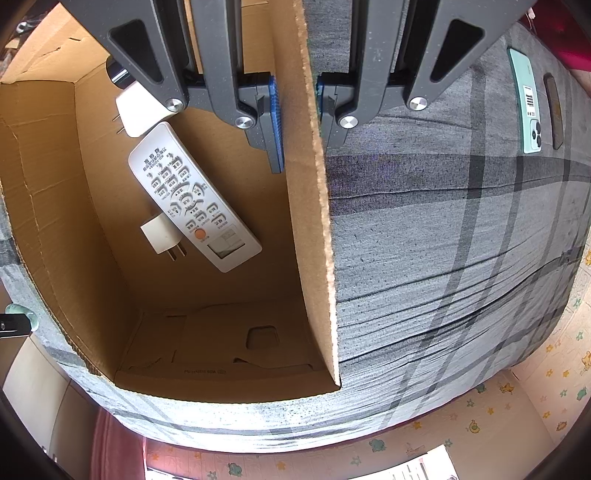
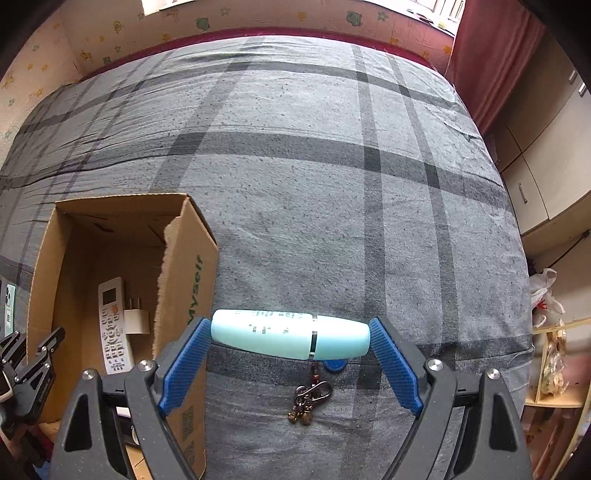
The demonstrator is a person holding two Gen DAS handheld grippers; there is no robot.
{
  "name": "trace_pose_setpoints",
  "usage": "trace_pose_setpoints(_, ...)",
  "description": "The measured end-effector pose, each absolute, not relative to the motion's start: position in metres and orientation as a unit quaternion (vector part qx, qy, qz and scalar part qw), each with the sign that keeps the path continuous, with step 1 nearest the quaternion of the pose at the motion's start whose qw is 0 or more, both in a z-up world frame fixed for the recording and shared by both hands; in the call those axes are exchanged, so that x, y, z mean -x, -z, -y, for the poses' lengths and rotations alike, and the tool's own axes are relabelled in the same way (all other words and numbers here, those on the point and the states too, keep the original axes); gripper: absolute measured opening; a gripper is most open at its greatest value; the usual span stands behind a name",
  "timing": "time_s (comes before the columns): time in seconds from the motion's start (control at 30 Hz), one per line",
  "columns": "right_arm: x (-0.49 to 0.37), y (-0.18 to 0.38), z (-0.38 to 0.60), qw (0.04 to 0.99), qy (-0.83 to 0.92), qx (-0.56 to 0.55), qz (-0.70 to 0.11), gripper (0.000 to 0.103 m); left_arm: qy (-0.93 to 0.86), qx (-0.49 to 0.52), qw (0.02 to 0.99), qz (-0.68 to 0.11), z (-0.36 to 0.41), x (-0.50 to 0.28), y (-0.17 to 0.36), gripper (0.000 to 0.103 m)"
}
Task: Organize rigid objects
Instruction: 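Lift the mint-green cylinder with the right tool over the box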
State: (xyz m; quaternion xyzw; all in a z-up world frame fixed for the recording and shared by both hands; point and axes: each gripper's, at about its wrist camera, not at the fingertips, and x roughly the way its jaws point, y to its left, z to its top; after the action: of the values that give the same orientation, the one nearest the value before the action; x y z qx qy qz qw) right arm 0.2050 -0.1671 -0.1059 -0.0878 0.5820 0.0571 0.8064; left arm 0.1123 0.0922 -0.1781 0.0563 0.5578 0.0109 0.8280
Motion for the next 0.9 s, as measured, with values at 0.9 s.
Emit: trace_pose_setpoints(0.9,-0.169,0.088,0.03,0.793,-0.176,0.154,-0.563,0.09,-0.009,-0.046,0.831,-0.555,-0.094,-0.111,0.178,0.015)
